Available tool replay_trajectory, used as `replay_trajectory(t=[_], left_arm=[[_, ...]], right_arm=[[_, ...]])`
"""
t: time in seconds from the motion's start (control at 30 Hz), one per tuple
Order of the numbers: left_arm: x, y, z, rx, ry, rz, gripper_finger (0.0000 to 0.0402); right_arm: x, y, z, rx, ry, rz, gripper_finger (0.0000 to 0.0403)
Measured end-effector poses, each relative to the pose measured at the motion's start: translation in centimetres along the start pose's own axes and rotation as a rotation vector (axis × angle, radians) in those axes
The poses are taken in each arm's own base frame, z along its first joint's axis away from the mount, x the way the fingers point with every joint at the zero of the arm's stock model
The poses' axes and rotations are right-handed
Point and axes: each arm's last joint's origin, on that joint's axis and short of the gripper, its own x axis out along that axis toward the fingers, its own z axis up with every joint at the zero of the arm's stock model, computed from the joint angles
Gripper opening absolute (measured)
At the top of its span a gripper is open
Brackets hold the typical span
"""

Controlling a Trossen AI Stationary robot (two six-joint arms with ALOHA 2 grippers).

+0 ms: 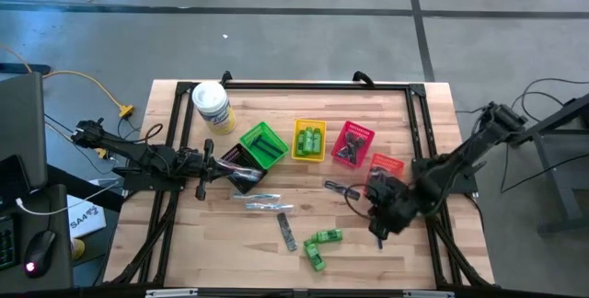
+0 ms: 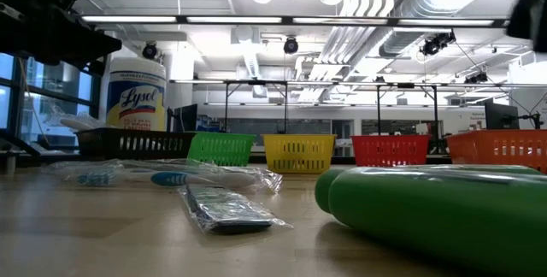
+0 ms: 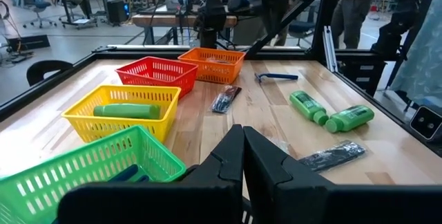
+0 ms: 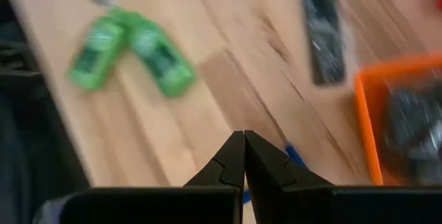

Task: Pick & Place Travel size toiletries
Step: Put the blue shaver into the green bin

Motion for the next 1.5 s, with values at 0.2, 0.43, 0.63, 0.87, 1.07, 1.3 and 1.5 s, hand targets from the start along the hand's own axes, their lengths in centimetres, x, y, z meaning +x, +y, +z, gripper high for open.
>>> replay_trajectory(t=[0.2,0.43,0.63,0.87,1.07,1.3,1.5], left_arm=[[0.0,0.0,0.0,0.005,-0.004,0.001,0.0],[0.0,0.0,0.1,0.005,-0.006,0.001,0.0],[0.0,0.0,0.1,0.005,-0.006,0.002,0.0],[0.0,0.0,0.0,0.007,0.0,0.002,0.0],[0.0,0.0,0.0,0.011,0.0,0.002,0.0],[0.0,0.0,0.0,0.026,0.0,0.002,0.0],[0.0,0.0,0.0,0.026,0.0,0.002,0.0]], right_arm=[[1.8,0.3,-3.4,0.124,0.054,-0.19,0.0002],[3.2,1.0,-5.7,0.203,0.116,-0.236,0.0002],[4.3,1.8,-6.6,0.249,0.177,-0.22,0.0002],[5.2,2.2,-6.5,0.263,0.228,-0.204,0.0044],[6.2,1.9,-6.4,0.307,0.243,-0.255,0.0132],[8.1,1.6,-6.1,0.327,0.261,-0.324,0.0205],[8.5,1.7,-5.8,0.306,0.214,-0.302,0.0226]])
